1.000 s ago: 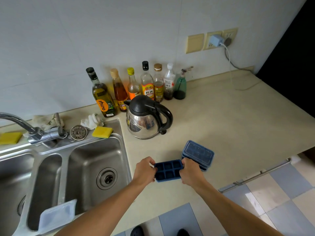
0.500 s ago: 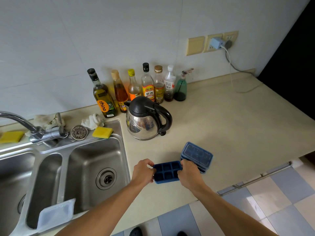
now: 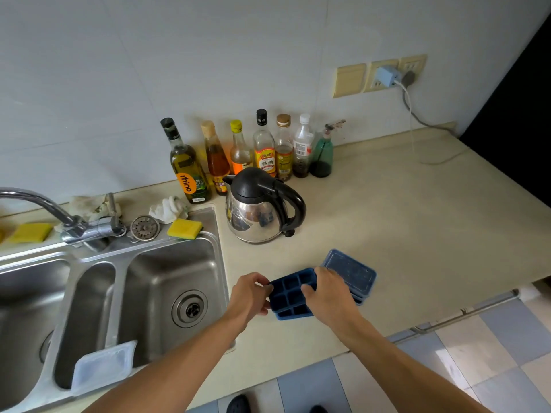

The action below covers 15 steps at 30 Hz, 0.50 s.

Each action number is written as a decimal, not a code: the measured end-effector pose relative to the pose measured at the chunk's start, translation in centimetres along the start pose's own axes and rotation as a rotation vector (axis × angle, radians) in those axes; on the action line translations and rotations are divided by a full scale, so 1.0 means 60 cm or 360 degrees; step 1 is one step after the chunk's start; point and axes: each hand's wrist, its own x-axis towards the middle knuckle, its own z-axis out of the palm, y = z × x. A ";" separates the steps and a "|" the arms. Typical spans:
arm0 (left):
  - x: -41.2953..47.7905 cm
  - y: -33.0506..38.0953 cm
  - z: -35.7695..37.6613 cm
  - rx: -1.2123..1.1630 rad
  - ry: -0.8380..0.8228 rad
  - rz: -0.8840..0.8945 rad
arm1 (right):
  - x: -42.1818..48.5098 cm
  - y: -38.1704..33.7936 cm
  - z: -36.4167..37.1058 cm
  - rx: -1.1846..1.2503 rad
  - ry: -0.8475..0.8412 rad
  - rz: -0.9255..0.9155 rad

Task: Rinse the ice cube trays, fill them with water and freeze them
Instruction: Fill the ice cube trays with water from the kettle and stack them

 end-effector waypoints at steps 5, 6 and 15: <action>0.002 -0.002 -0.074 -0.0220 0.0079 0.0025 | 0.017 -0.079 0.002 0.0083 0.0088 -0.0223; 0.007 -0.008 -0.097 -0.0248 0.0109 0.0022 | 0.022 -0.099 0.013 0.0114 0.0073 -0.0244; 0.093 -0.129 -0.335 -0.0276 0.0091 -0.0206 | 0.081 -0.262 0.226 0.0283 -0.0370 -0.0162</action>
